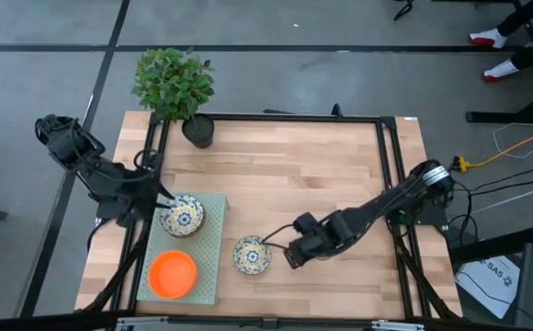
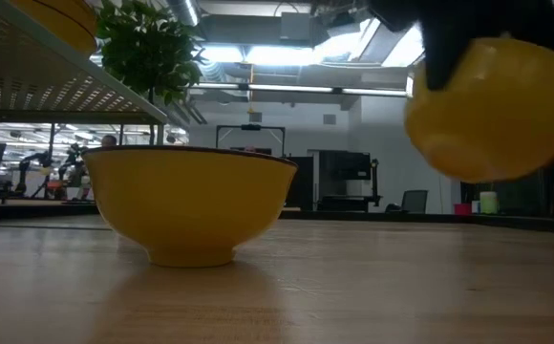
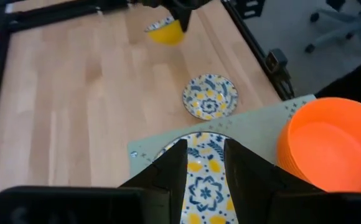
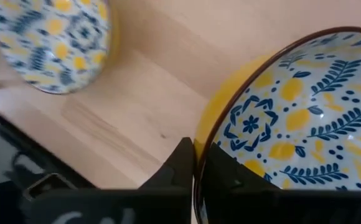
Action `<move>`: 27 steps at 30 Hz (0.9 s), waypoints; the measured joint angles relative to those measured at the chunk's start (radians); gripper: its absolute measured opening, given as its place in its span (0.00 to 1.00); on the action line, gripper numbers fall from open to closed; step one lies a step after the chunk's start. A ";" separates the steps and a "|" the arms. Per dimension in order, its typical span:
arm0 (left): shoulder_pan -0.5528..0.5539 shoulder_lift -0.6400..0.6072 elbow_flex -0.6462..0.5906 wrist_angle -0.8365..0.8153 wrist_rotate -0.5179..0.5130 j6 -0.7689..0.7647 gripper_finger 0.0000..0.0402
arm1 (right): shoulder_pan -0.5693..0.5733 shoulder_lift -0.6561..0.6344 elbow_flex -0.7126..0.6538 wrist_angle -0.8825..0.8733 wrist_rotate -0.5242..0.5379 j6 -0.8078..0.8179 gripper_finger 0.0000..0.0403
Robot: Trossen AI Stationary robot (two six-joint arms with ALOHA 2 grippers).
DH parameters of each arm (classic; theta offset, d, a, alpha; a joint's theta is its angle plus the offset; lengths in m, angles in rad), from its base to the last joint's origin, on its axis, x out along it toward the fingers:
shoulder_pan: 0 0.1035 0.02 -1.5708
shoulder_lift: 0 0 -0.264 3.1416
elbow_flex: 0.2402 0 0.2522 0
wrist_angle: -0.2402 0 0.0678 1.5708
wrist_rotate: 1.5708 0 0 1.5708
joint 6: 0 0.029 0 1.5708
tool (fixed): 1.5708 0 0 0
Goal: Pick & Place Mini bowls
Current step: Stack the patterned bowl on top of the patterned bowl on the shelf
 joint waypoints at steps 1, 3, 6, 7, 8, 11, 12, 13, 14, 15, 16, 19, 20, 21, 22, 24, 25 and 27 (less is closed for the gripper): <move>0.000 -0.005 0.000 0.001 -0.010 -0.006 0.25 | -0.007 -0.007 0.000 0.006 0.006 -0.015 0.03; 0.000 -0.014 0.000 0.007 -0.037 -0.028 0.26 | -0.023 -0.021 0.000 0.014 0.012 -0.050 0.03; 0.000 -0.029 0.000 0.026 -0.086 -0.059 0.27 | -0.049 -0.040 0.000 0.032 0.014 -0.100 0.03; 0.000 -0.035 0.000 0.040 -0.100 -0.064 0.27 | -0.057 -0.047 0.000 0.033 0.015 -0.116 0.03; 0.000 -0.041 0.000 0.052 -0.112 -0.067 0.27 | -0.065 -0.054 0.000 0.033 0.018 -0.128 0.03; 0.000 -0.057 0.000 0.084 -0.136 -0.069 0.29 | -0.086 -0.075 0.000 0.047 0.035 -0.171 0.03; 0.000 -0.061 0.000 0.096 -0.147 -0.070 0.29 | -0.092 -0.084 0.000 0.057 0.039 -0.184 0.03; 0.000 -0.065 0.000 0.108 -0.158 -0.069 0.30 | -0.098 -0.089 0.000 0.067 0.046 -0.197 0.03; 0.000 -0.070 0.000 0.120 -0.171 -0.070 0.30 | -0.105 -0.096 0.000 0.082 0.053 -0.218 0.03; 0.000 -0.074 0.000 0.129 -0.183 -0.070 0.30 | -0.111 -0.102 0.000 0.103 0.055 -0.238 0.03; 0.000 -0.077 0.000 0.138 -0.194 -0.070 0.31 | -0.119 -0.108 0.000 0.127 0.054 -0.260 0.03; 0.000 -0.083 0.001 0.168 -0.205 -0.054 0.32 | -0.145 -0.122 0.000 0.196 0.055 -0.327 0.03; 0.000 -0.084 0.001 0.174 -0.205 -0.038 0.32 | -0.154 -0.123 0.000 0.222 0.054 -0.355 0.03; 0.000 -0.083 0.001 0.180 -0.206 -0.024 0.32 | -0.162 -0.124 0.000 0.251 0.052 -0.390 0.03; 0.000 -0.083 0.001 0.188 -0.205 -0.014 0.33 | -0.169 -0.125 0.000 0.276 0.044 -0.427 0.03; 0.002 -0.083 0.001 0.204 -0.205 -0.008 0.33 | -0.187 -0.127 0.000 0.325 0.022 -0.490 0.03; 0.007 -0.083 0.001 0.219 -0.204 -0.005 0.34 | -0.194 -0.128 0.000 0.358 0.011 -0.522 0.03; 0.029 -0.082 0.001 0.251 -0.187 0.007 0.34 | -0.209 -0.132 0.000 0.419 -0.015 -0.586 0.03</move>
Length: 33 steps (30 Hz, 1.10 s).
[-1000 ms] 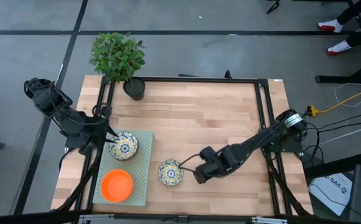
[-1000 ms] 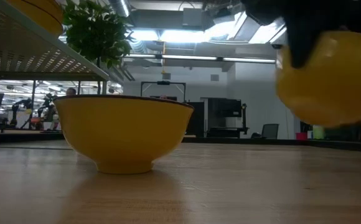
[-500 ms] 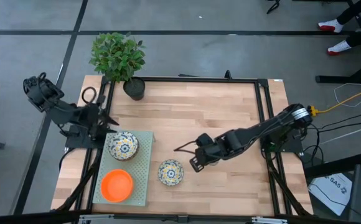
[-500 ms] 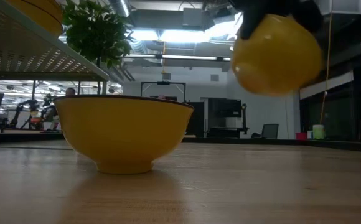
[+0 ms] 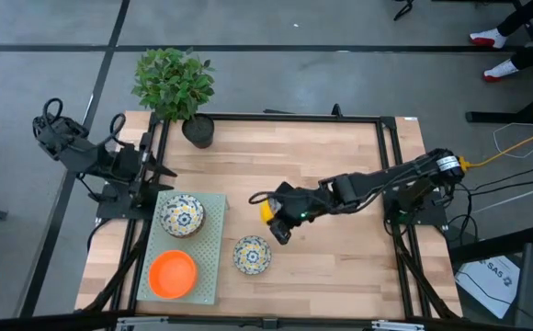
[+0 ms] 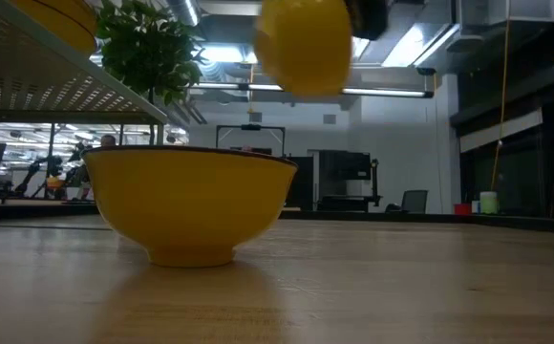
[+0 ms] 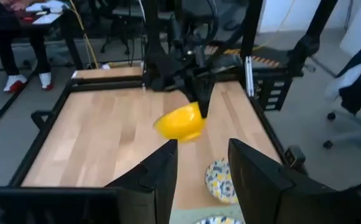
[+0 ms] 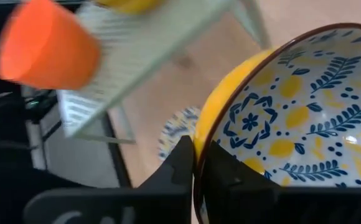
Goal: Pick & Place Mini bowls
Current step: Stack the patterned bowl on top of the patterned bowl on the shelf
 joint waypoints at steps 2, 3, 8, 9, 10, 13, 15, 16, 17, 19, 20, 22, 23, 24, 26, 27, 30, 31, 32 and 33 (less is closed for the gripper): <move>0.029 0.000 0.000 0.040 0.038 0.011 0.34 | -0.014 -0.002 0.000 0.067 -0.038 -0.073 0.03; 0.047 0.000 0.000 0.064 0.066 0.021 0.35 | -0.020 -0.004 0.000 0.107 -0.062 -0.113 0.03; 0.163 0.027 0.001 0.158 0.239 0.071 0.35 | -0.043 -0.021 0.000 0.223 -0.209 -0.319 0.03; 0.194 0.039 0.001 0.161 0.274 0.073 0.35 | -0.046 -0.029 0.000 0.234 -0.230 -0.353 0.03; 0.224 0.051 0.000 0.158 0.312 0.074 0.35 | -0.047 -0.040 0.000 0.245 -0.244 -0.378 0.03; 0.322 0.086 -0.001 0.169 0.422 0.085 0.35 | -0.054 -0.082 0.000 0.245 -0.254 -0.435 0.04; 0.388 0.104 -0.001 0.212 0.509 0.118 0.35 | -0.060 -0.108 0.000 0.258 -0.255 -0.473 0.03; 0.418 0.114 0.000 0.243 0.561 0.130 0.35 | -0.062 -0.118 0.000 0.269 -0.263 -0.490 0.03; 0.451 0.126 0.000 0.271 0.620 0.139 0.35 | -0.066 -0.122 0.000 0.290 -0.280 -0.503 0.03; 0.519 0.153 0.000 0.334 0.737 0.152 0.35 | -0.075 -0.131 0.000 0.352 -0.325 -0.523 0.03; 0.553 0.168 0.000 0.364 0.799 0.158 0.35 | -0.081 -0.133 0.000 0.379 -0.357 -0.530 0.03; 0.619 0.193 0.000 0.419 0.913 0.160 0.35 | -0.089 -0.133 0.000 0.447 -0.421 -0.552 0.03; 0.649 0.207 0.000 0.446 0.969 0.158 0.35 | -0.094 -0.134 0.000 0.473 -0.451 -0.562 0.03; 0.679 0.222 0.000 0.479 1.026 0.155 0.35 | -0.098 -0.134 0.000 0.497 -0.481 -0.571 0.03; 0.733 0.250 -0.001 0.538 1.134 0.136 0.35 | -0.107 -0.134 0.000 0.544 -0.533 -0.583 0.03; 0.755 0.264 -0.001 0.586 1.184 0.119 0.35 | -0.112 -0.134 0.000 0.564 -0.555 -0.595 0.03; 0.810 0.306 -0.001 0.742 1.317 0.033 0.35 | -0.131 -0.134 0.000 0.627 -0.614 -0.619 0.03; 0.822 0.323 -0.001 0.792 1.352 0.000 0.35 | -0.139 -0.134 0.000 0.647 -0.633 -0.622 0.03; 0.834 0.338 -0.001 0.834 1.384 -0.033 0.35 | -0.148 -0.134 0.000 0.661 -0.653 -0.623 0.03; 0.842 0.354 -0.001 0.869 1.414 -0.064 0.35 | -0.156 -0.134 0.000 0.673 -0.670 -0.624 0.03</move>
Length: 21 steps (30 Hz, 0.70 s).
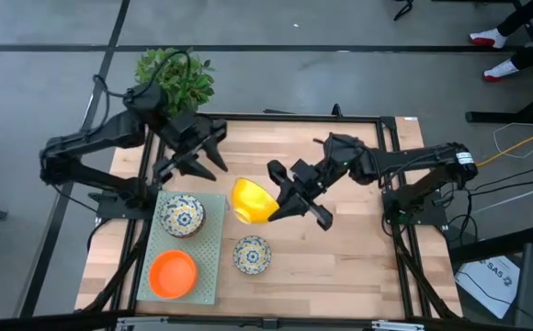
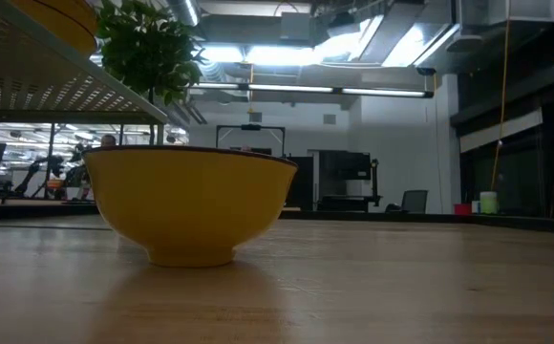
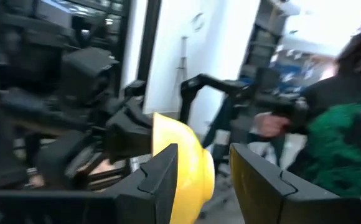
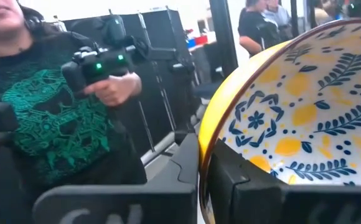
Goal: Pick & Place Mini bowls
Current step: Stack the patterned bowl on top of the patterned bowl on the shelf
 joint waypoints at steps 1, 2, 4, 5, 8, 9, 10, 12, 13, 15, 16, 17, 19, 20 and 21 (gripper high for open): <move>0.005 0.015 0.000 0.032 0.027 -0.028 0.35 | -0.009 0.000 0.000 0.011 -0.013 0.000 0.03; 0.010 0.028 0.000 0.053 0.047 -0.043 0.35 | -0.017 0.000 0.000 0.017 -0.024 0.000 0.03; 0.016 0.047 0.000 0.075 0.061 -0.054 0.35 | -0.029 0.000 0.000 0.029 -0.048 0.004 0.03; 0.019 0.054 0.000 0.078 0.060 -0.050 0.35 | -0.032 0.000 0.000 0.032 -0.060 0.008 0.03; 0.034 0.067 0.000 0.085 0.038 -0.019 0.35 | -0.037 0.000 0.000 0.039 -0.086 0.026 0.03; 0.042 0.070 0.000 0.085 0.029 -0.010 0.35 | -0.037 0.000 0.000 0.039 -0.092 0.031 0.03; 0.051 0.070 0.000 0.084 0.022 -0.003 0.35 | -0.037 0.000 0.000 0.038 -0.102 0.032 0.03; 0.069 0.070 0.000 0.085 0.016 0.003 0.35 | -0.037 0.000 0.000 0.044 -0.110 0.031 0.03; 0.077 0.070 0.000 0.085 0.016 0.002 0.35 | -0.037 0.000 0.000 0.052 -0.110 0.031 0.03; 0.088 0.070 0.000 0.085 0.028 -0.010 0.35 | -0.039 0.000 0.000 0.068 -0.111 0.030 0.03; 0.091 0.070 0.000 0.085 0.036 -0.015 0.35 | -0.042 0.000 0.000 0.076 -0.111 0.029 0.03; 0.093 0.073 0.000 0.085 0.047 -0.019 0.35 | -0.046 0.000 0.000 0.080 -0.111 0.027 0.03; 0.088 0.083 0.001 0.085 0.056 -0.020 0.35 | -0.056 0.000 0.000 0.083 -0.111 0.023 0.03; 0.085 0.093 0.001 0.084 0.065 -0.021 0.35 | -0.060 0.000 0.000 0.085 -0.111 0.020 0.03; 0.081 0.104 0.001 0.084 0.070 -0.021 0.35 | -0.064 0.000 0.000 0.087 -0.111 0.017 0.03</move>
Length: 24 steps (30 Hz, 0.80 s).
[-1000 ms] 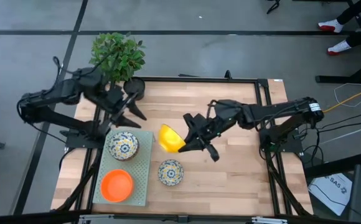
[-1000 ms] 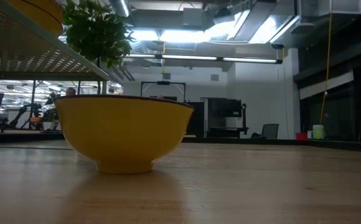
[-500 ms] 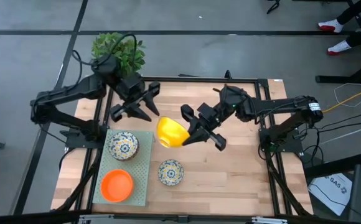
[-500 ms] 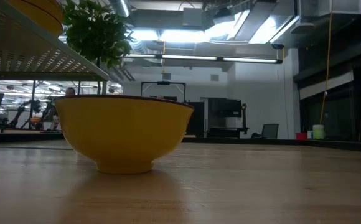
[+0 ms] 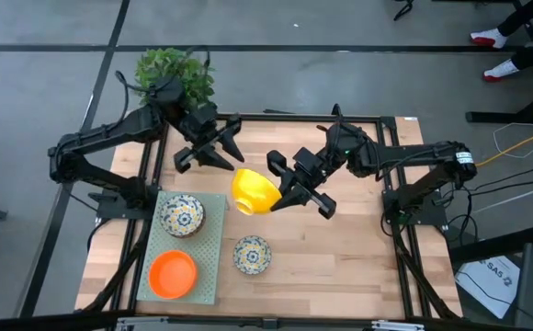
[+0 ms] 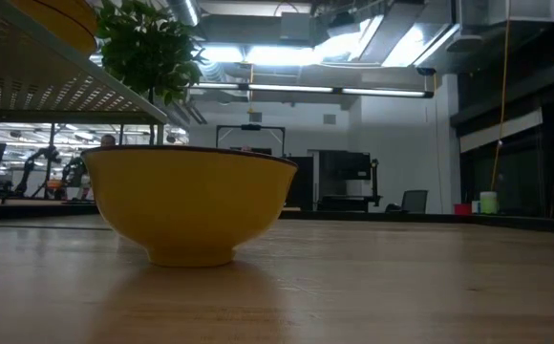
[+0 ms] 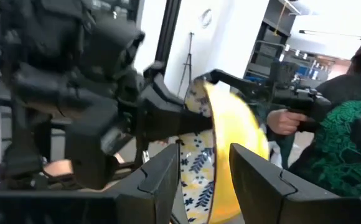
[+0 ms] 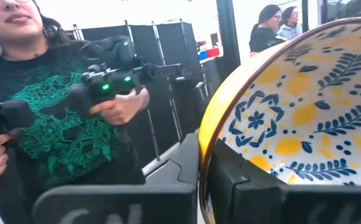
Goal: Pick & Place Mini bowls
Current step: Stack the patterned bowl on top of the patterned bowl on the shelf
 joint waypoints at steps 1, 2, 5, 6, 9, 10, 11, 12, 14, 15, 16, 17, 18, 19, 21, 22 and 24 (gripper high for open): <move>-0.006 0.012 0.000 0.000 0.002 0.000 0.35 | -0.003 0.000 0.000 0.002 -0.001 -0.001 0.03; -0.012 0.020 0.000 0.001 0.010 -0.001 0.35 | -0.006 0.000 0.000 0.000 -0.010 -0.001 0.03; -0.021 0.045 0.001 0.029 0.059 -0.004 0.35 | -0.007 0.000 0.000 0.000 -0.011 -0.001 0.03; -0.024 0.054 0.001 0.046 0.084 -0.012 0.35 | -0.007 0.001 0.000 0.000 -0.013 -0.001 0.03; -0.029 0.070 0.000 0.113 0.130 -0.049 0.35 | -0.010 0.001 0.000 0.006 -0.018 -0.006 0.03; -0.029 0.071 0.000 0.131 0.136 -0.064 0.35 | -0.013 0.001 0.000 0.010 -0.018 -0.011 0.03; -0.029 0.072 0.000 0.137 0.137 -0.074 0.35 | -0.016 0.001 0.000 0.012 -0.018 -0.013 0.03; -0.029 0.071 0.000 0.138 0.137 -0.076 0.35 | -0.019 0.001 0.000 0.017 -0.018 -0.013 0.03; -0.029 0.077 0.000 0.143 0.142 -0.066 0.35 | -0.025 0.001 0.000 0.022 -0.020 -0.014 0.03; -0.030 0.079 0.001 0.144 0.148 -0.060 0.35 | -0.029 0.001 0.000 0.024 -0.028 -0.012 0.03; -0.030 0.080 0.001 0.144 0.154 -0.058 0.35 | -0.034 0.001 0.000 0.024 -0.037 -0.012 0.03; -0.030 0.082 0.001 0.150 0.159 -0.058 0.35 | -0.039 0.001 0.000 0.024 -0.039 -0.012 0.03; -0.030 0.086 0.001 0.169 0.166 -0.058 0.35 | -0.043 0.001 0.000 0.026 -0.039 -0.014 0.03; -0.032 0.090 0.001 0.187 0.174 -0.058 0.35 | -0.049 0.001 0.000 0.028 -0.040 -0.015 0.03; -0.036 0.094 0.000 0.220 0.178 -0.061 0.35 | -0.059 0.001 0.000 0.031 -0.043 -0.027 0.03; -0.037 0.096 0.000 0.242 0.178 -0.064 0.34 | -0.065 0.002 0.000 0.037 -0.046 -0.033 0.04; -0.036 0.096 0.000 0.267 0.178 -0.078 0.34 | -0.072 0.003 0.000 0.041 -0.047 -0.039 0.05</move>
